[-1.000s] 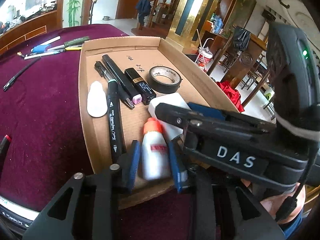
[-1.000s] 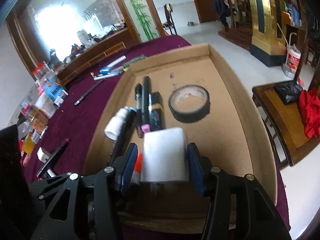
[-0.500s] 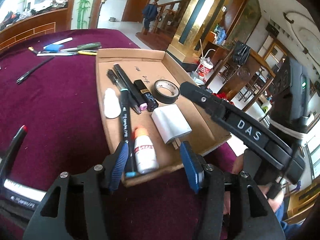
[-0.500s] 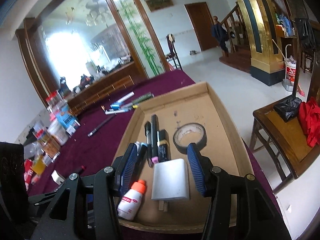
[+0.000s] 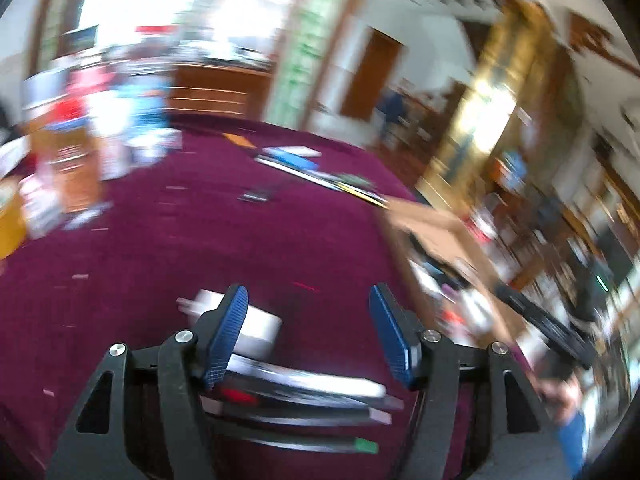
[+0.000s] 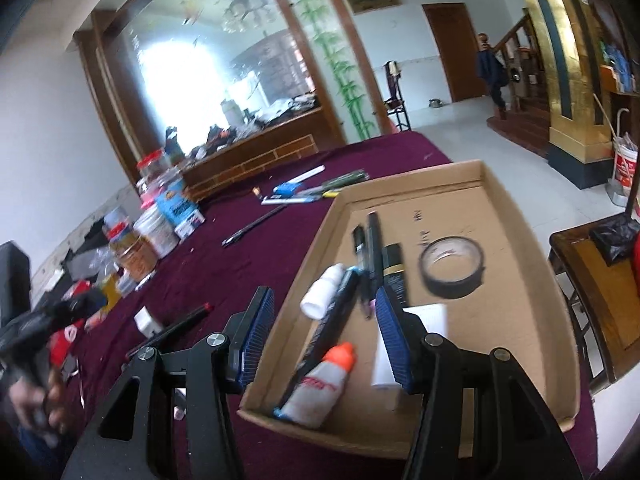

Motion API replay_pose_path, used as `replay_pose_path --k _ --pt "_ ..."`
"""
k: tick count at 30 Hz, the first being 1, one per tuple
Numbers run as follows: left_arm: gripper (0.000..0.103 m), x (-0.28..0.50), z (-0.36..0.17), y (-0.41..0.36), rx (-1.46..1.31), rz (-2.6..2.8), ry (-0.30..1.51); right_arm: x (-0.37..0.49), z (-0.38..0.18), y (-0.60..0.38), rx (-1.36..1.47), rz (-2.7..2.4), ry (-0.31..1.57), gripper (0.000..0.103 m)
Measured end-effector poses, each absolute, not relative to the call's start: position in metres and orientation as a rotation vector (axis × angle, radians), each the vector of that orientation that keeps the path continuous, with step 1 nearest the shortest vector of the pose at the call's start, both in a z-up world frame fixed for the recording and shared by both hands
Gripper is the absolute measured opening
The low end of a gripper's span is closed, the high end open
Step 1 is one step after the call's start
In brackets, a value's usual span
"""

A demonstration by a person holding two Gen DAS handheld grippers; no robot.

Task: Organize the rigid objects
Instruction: 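Return left tool to the table and grasp the second white power adapter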

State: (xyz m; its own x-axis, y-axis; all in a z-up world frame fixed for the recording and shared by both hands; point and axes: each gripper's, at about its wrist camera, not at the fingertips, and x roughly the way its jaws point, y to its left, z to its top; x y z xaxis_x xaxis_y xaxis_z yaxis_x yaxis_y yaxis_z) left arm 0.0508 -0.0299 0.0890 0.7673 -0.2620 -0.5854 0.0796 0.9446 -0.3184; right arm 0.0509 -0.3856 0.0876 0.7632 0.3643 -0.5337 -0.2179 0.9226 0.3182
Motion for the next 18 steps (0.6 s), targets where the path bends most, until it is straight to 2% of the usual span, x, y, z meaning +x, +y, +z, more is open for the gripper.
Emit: replay_pose_path --k 5,12,18 --pt "0.062 0.068 0.06 0.028 -0.429 -0.046 0.706 0.05 0.098 -0.339 0.212 0.463 0.715 0.048" --pt "0.062 0.082 0.04 0.045 -0.577 -0.094 0.778 0.094 0.082 -0.27 0.294 0.583 0.966 0.048" --pt "0.062 0.075 0.04 0.064 -0.612 -0.002 0.758 0.106 0.065 -0.201 0.169 0.709 1.01 0.048"
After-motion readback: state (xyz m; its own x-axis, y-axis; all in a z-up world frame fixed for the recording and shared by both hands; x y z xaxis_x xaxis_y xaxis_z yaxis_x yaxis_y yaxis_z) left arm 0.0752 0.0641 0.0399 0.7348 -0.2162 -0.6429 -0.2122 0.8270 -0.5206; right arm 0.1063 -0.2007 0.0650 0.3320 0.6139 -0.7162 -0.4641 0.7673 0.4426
